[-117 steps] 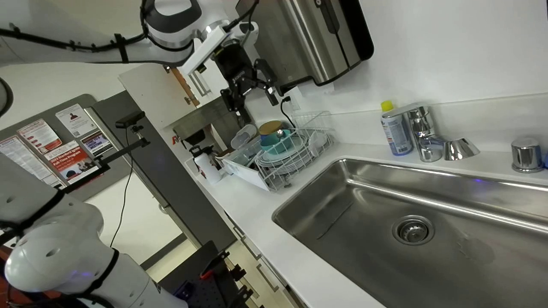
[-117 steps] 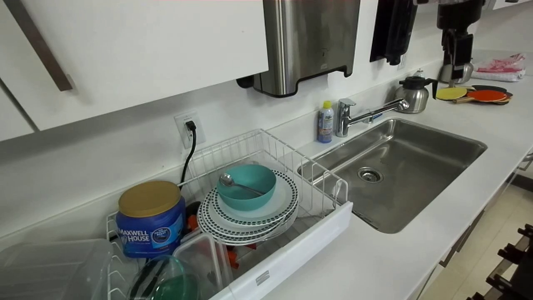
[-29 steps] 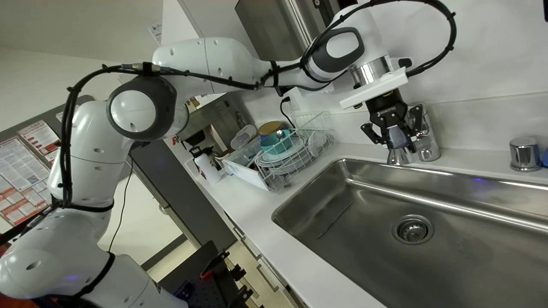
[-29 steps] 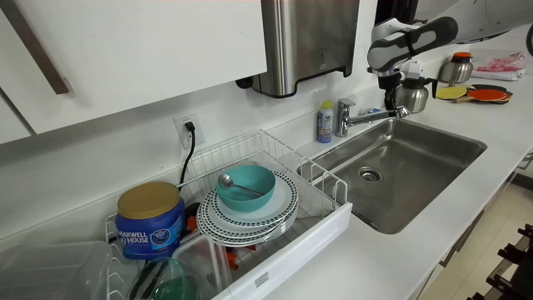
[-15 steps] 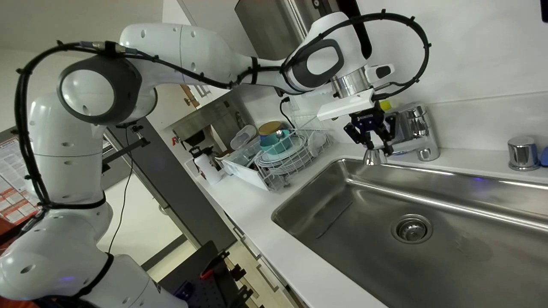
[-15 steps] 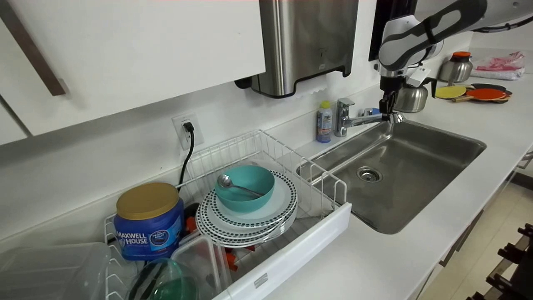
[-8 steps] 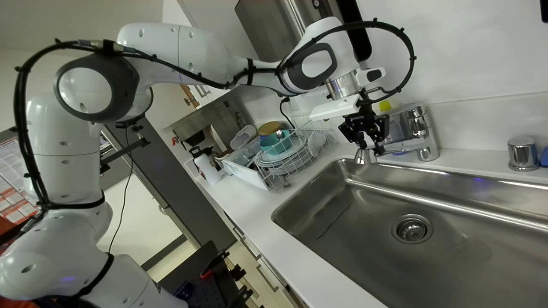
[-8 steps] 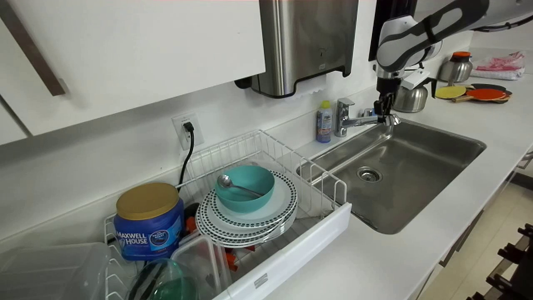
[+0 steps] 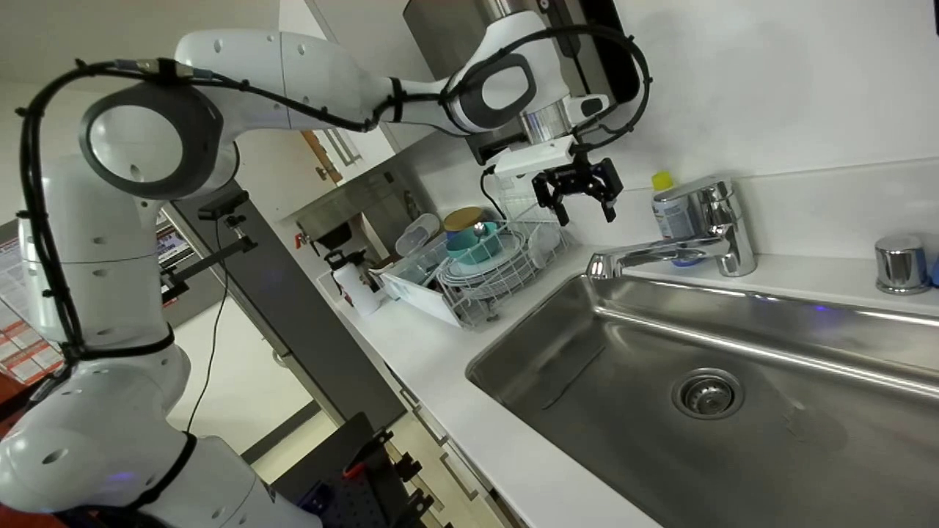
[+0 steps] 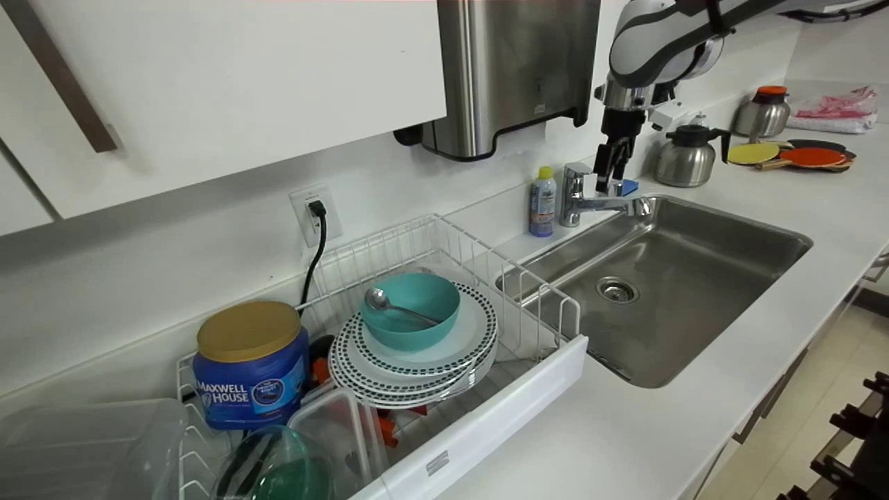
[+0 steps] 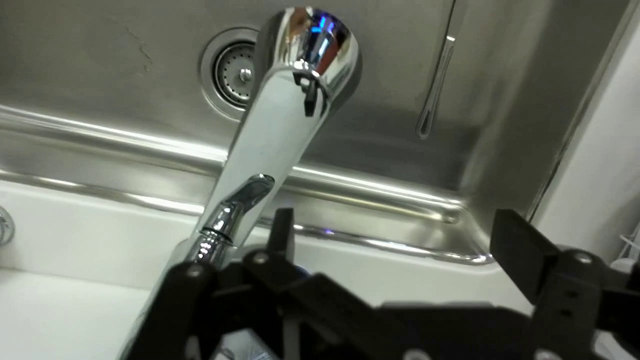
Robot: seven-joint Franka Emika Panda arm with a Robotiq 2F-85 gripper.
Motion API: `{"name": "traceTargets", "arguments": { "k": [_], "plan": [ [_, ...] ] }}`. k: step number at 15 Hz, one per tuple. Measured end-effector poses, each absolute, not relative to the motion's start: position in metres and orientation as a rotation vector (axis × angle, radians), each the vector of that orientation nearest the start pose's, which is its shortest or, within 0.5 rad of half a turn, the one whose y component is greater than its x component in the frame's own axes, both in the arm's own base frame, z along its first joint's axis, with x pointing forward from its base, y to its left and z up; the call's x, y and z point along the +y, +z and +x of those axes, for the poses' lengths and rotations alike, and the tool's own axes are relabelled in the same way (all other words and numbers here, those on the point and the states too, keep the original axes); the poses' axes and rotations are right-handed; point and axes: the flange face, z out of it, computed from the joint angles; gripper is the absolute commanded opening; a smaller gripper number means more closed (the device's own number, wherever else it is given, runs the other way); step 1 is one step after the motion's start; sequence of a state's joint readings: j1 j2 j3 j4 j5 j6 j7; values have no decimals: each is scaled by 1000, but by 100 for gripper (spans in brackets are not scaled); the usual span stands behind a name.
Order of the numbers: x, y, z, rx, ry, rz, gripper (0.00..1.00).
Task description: Move the faucet to the center
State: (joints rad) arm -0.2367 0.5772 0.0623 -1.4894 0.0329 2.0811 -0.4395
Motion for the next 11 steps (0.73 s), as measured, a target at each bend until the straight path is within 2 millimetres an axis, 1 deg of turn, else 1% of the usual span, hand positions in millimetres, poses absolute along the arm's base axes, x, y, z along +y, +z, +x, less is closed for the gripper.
{"name": "traceTargets", "arguments": {
  "k": [1, 3, 6, 8, 11],
  "plan": [
    [-137, 344, 692, -353, -15, -3070, 100],
    [-160, 356, 682, -318, 63, -3096, 100],
    [-193, 371, 671, -292, 128, -3146, 100],
    [-210, 380, 665, -323, 146, -3173, 100],
    [-226, 390, 659, -393, 146, -3186, 100]
  ]
}}
